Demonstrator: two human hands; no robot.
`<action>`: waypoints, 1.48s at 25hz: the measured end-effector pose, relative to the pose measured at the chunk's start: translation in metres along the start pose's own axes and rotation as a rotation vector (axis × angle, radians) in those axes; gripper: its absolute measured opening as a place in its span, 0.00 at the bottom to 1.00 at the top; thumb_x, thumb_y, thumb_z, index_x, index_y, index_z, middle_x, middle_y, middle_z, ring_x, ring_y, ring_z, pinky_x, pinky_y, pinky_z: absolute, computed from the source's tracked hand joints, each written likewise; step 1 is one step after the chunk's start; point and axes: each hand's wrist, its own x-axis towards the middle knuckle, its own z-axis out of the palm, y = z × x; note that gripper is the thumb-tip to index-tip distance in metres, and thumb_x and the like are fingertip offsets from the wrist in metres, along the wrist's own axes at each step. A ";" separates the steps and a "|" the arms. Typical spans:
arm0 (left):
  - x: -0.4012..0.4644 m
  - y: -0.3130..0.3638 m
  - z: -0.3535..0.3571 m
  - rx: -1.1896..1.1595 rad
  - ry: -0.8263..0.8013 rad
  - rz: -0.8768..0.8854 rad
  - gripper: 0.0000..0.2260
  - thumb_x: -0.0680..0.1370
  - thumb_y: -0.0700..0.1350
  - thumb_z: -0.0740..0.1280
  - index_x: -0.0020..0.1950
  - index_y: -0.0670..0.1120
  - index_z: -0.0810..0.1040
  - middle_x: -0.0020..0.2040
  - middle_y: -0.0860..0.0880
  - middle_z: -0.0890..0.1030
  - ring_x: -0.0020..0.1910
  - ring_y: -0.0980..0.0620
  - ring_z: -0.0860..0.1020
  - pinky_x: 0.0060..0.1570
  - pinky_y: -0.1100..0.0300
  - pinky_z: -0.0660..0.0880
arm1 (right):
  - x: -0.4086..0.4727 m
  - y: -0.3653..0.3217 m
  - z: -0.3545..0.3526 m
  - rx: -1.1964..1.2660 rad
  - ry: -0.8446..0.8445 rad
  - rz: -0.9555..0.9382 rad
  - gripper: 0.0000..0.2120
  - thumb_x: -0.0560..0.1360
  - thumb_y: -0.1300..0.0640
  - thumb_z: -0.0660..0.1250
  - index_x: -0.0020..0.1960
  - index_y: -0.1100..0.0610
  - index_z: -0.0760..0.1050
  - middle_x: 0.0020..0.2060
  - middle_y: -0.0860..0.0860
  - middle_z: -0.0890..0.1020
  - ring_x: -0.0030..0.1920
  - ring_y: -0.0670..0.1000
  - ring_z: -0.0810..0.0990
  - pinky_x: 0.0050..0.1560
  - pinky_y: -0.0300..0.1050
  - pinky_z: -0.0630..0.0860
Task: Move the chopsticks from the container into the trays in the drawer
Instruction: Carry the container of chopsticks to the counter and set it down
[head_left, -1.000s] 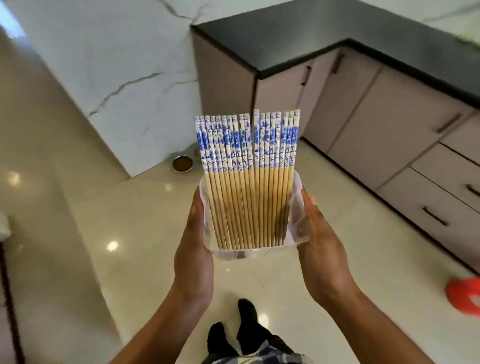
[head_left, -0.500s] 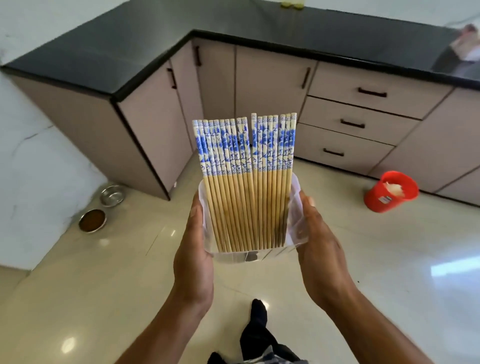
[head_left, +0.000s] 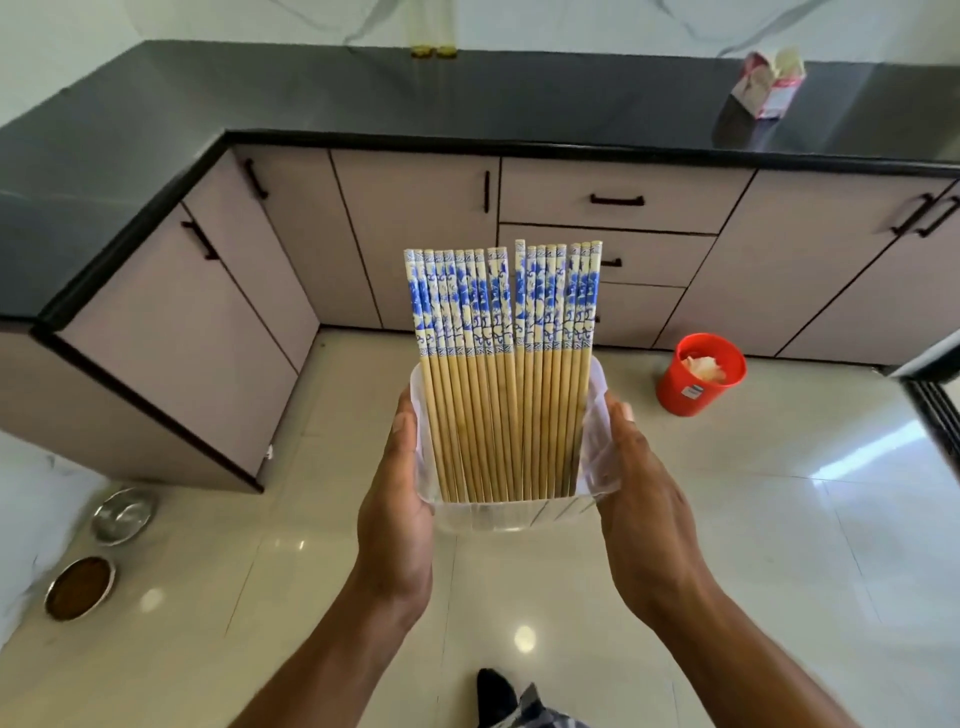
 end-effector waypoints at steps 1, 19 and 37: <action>0.015 -0.002 0.009 0.016 -0.018 0.001 0.31 0.78 0.65 0.54 0.79 0.54 0.63 0.77 0.53 0.69 0.78 0.52 0.65 0.77 0.41 0.57 | 0.013 -0.008 -0.008 -0.003 0.004 -0.017 0.16 0.83 0.42 0.46 0.58 0.27 0.71 0.52 0.21 0.77 0.57 0.23 0.73 0.62 0.38 0.64; 0.303 0.019 0.098 -0.005 -0.147 -0.131 0.25 0.83 0.61 0.53 0.78 0.54 0.66 0.74 0.52 0.74 0.74 0.52 0.70 0.72 0.45 0.68 | 0.272 -0.076 -0.051 0.065 0.292 0.007 0.14 0.82 0.42 0.51 0.55 0.35 0.75 0.53 0.32 0.81 0.62 0.36 0.76 0.66 0.45 0.69; 0.631 0.025 0.234 0.047 -0.223 -0.089 0.33 0.76 0.69 0.55 0.78 0.57 0.64 0.78 0.56 0.67 0.79 0.55 0.61 0.79 0.42 0.53 | 0.594 -0.174 -0.155 0.035 0.149 -0.078 0.19 0.83 0.41 0.45 0.70 0.30 0.65 0.63 0.26 0.74 0.66 0.31 0.71 0.61 0.40 0.69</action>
